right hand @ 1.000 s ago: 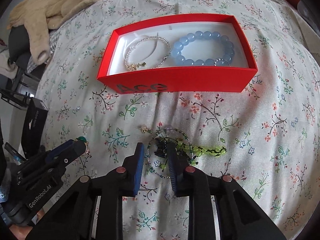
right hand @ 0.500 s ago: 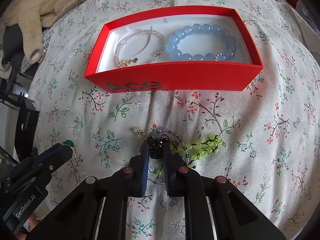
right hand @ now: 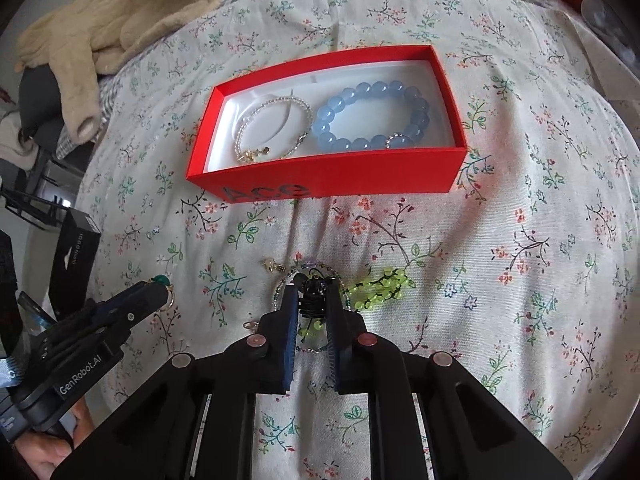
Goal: Organize jewelry
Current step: 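Carry the gold ring to the box with the left tool while the right tool grasps the black bead cluster, then release the gold ring and black bead cluster into the box, opening both tools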
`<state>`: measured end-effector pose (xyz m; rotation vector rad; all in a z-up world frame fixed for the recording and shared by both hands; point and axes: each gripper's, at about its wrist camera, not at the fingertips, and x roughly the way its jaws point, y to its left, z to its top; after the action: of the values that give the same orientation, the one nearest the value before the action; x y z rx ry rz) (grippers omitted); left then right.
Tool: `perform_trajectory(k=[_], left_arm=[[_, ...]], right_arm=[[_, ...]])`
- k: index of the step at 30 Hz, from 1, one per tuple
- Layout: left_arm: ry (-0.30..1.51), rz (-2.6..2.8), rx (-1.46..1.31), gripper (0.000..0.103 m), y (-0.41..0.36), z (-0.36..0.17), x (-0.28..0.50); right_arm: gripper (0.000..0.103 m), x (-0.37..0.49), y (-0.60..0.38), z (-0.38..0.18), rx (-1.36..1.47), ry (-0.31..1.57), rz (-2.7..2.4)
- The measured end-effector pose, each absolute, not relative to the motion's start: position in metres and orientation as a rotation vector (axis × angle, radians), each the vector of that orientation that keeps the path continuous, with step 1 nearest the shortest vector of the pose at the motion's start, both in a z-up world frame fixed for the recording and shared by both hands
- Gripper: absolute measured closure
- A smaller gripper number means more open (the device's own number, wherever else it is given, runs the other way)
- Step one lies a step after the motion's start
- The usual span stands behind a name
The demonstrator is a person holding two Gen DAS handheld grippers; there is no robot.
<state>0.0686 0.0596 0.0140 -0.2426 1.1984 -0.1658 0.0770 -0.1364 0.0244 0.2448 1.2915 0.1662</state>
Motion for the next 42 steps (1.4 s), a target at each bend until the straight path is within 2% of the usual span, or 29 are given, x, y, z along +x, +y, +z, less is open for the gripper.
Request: perform_trajectory(k=[26, 42], left_arm=[[0.913, -0.303, -0.310, 0.081, 0.019, 0.054, 0.092], [0.916, -0.290, -0.305, 0.081, -0.004, 0.034, 0.126]], right_arm=[[0.089, 0.091, -0.189, 0.069, 0.315, 1.081, 0.178], [0.089, 0.122, -0.194, 0.054, 0.330, 1.034, 0.194]])
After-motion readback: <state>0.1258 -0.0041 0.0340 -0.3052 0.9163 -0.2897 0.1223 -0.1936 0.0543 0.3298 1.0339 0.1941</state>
